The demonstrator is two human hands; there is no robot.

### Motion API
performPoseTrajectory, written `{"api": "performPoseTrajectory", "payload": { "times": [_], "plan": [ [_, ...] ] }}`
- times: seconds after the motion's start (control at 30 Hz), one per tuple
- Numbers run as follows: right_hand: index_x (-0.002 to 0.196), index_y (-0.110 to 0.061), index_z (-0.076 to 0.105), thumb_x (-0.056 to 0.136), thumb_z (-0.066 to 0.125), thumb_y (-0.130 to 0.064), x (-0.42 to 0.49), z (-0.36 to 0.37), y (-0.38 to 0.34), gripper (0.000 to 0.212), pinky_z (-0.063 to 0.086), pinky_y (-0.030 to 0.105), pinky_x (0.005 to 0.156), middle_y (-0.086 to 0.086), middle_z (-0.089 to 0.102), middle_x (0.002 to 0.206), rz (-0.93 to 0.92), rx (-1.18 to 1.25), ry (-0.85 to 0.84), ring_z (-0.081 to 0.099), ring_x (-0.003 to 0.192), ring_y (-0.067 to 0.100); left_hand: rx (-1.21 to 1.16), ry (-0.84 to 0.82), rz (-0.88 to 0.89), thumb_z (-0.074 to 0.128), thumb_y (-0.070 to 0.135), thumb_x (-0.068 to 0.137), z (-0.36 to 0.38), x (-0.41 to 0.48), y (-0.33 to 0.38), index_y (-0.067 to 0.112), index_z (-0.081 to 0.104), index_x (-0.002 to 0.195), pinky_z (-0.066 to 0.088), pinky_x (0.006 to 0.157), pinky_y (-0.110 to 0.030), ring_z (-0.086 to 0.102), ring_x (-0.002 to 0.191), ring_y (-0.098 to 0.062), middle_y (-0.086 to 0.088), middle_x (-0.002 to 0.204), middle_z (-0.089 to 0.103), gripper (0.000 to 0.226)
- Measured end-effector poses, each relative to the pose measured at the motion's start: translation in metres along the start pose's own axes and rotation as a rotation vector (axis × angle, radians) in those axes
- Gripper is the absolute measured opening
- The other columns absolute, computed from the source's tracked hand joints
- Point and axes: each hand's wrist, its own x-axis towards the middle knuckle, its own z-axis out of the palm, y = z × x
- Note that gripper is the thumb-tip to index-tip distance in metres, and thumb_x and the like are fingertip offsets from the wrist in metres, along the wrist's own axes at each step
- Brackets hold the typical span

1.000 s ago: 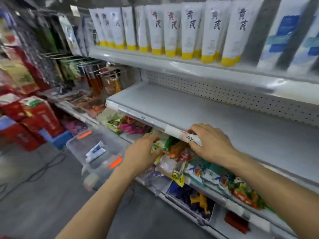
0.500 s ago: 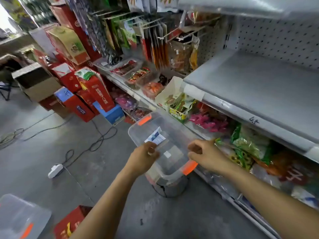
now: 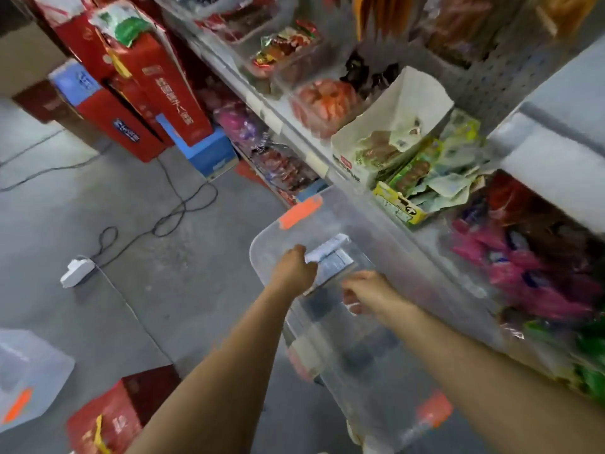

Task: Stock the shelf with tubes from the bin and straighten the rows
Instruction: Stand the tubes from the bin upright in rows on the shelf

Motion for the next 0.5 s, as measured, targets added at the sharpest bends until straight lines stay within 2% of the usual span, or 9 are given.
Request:
{"api": "performPoseTrajectory", "payload": {
  "times": [0.07, 0.17, 0.33, 0.4, 0.43, 0.5],
  "plan": [
    [0.070, -0.011, 0.058, 0.085, 0.055, -0.003, 0.039, 0.010, 0.005, 0.017, 0.044, 0.029, 0.056, 0.010, 0.056, 0.065, 0.099, 0.112, 0.044, 0.051, 0.056, 0.021, 0.044, -0.024, -0.022, 0.048, 0.019, 0.098, 0.014, 0.036, -0.006, 0.003, 0.039, 0.140, 0.032, 0.104, -0.032, 0.042, 0.133, -0.032, -0.018, 0.146, 0.042, 0.046],
    [0.072, -0.010, 0.054, 0.089, 0.051, -0.002, 0.084, 0.021, 0.019, 0.019, 0.047, 0.030, 0.054, 0.010, 0.053, 0.065, 0.226, 0.228, 0.101, 0.050, 0.053, 0.021, 0.107, -0.088, -0.045, 0.049, 0.013, 0.095, 0.037, 0.076, -0.014, 0.002, 0.030, 0.144, 0.031, 0.106, -0.036, 0.040, 0.134, -0.035, -0.021, 0.145, 0.037, 0.054],
    [0.091, -0.005, 0.060, 0.090, 0.051, -0.004, 0.123, 0.039, 0.039, 0.009, 0.050, 0.032, 0.055, 0.011, 0.057, 0.077, 0.345, 0.346, 0.081, 0.051, 0.057, 0.018, 0.252, -0.115, -0.047, 0.049, 0.014, 0.092, 0.065, 0.118, -0.024, 0.004, 0.036, 0.137, 0.036, 0.106, -0.041, 0.040, 0.130, -0.035, -0.018, 0.141, 0.042, 0.048],
    [0.109, -0.001, 0.061, 0.093, 0.051, -0.007, 0.131, 0.045, 0.041, 0.019, 0.050, 0.033, 0.064, 0.014, 0.059, 0.091, 0.355, 0.436, 0.039, 0.057, 0.070, 0.022, 0.329, -0.095, -0.058, 0.050, 0.024, 0.094, 0.069, 0.126, -0.020, 0.006, 0.037, 0.138, 0.035, 0.105, -0.041, 0.037, 0.132, -0.034, -0.014, 0.142, 0.040, 0.049],
    [0.116, 0.001, 0.060, 0.094, 0.051, -0.008, 0.133, 0.047, 0.043, 0.025, 0.051, 0.035, 0.072, 0.015, 0.059, 0.100, 0.359, 0.461, 0.014, 0.061, 0.083, 0.025, 0.350, -0.101, -0.073, 0.050, 0.032, 0.094, 0.070, 0.128, -0.018, 0.008, 0.038, 0.138, 0.034, 0.105, -0.041, 0.036, 0.133, -0.034, -0.014, 0.143, 0.040, 0.052],
    [0.120, -0.002, 0.060, 0.093, 0.055, -0.011, 0.135, 0.050, 0.045, 0.029, 0.050, 0.038, 0.081, 0.015, 0.063, 0.111, 0.361, 0.456, -0.009, 0.061, 0.104, 0.028, 0.356, -0.156, -0.135, 0.053, 0.048, 0.090, 0.077, 0.134, -0.018, 0.011, 0.037, 0.142, 0.032, 0.107, -0.041, 0.033, 0.135, -0.034, -0.014, 0.146, 0.037, 0.065]
  ]
}}
